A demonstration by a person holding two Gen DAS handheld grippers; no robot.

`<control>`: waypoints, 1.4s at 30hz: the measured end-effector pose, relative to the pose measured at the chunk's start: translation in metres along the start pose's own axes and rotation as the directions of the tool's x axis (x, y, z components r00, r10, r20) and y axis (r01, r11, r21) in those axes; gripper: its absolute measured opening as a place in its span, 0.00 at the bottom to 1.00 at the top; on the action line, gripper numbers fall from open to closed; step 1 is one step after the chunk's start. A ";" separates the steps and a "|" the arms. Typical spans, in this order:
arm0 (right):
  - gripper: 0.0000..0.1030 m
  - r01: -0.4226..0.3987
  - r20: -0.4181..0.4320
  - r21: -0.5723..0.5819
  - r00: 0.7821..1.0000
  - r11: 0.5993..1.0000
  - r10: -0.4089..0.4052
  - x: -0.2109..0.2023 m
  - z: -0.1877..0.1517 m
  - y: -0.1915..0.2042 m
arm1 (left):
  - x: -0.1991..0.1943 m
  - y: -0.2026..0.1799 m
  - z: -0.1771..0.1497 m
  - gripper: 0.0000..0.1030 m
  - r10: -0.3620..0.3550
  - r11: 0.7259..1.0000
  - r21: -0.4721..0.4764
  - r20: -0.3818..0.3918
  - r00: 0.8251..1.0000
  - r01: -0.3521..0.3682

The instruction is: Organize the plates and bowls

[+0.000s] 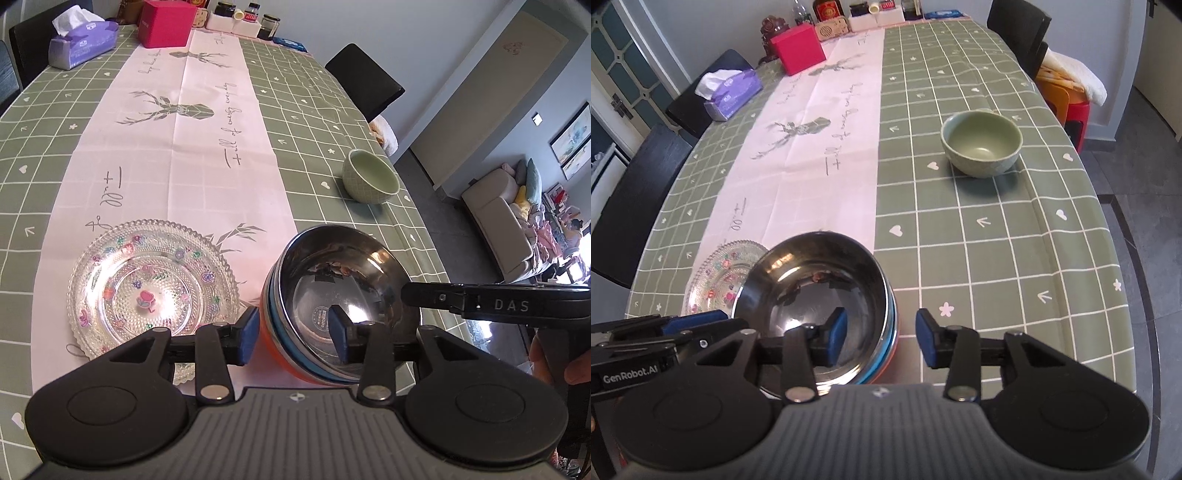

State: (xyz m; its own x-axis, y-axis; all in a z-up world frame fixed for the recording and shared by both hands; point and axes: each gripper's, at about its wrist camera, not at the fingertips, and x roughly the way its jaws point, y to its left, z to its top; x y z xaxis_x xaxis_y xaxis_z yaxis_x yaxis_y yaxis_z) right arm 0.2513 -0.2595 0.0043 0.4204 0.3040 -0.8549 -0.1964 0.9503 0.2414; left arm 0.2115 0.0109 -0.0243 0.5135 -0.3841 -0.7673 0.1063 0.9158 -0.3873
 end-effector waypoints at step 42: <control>0.92 0.183 0.404 0.011 0.899 0.983 -0.171 0.046 0.056 -0.076 | 0.085 -0.079 0.095 0.68 0.064 0.977 0.187 0.225 0.972 -0.107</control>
State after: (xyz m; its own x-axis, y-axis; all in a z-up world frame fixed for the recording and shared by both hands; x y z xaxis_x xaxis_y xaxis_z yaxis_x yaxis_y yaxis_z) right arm 0.3354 -0.3141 -0.0278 0.7693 0.1371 -0.6240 -0.1069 0.9906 0.0860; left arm 0.3280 -0.0828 -0.0107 0.6975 -0.2889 -0.6558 0.2079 0.9574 -0.2006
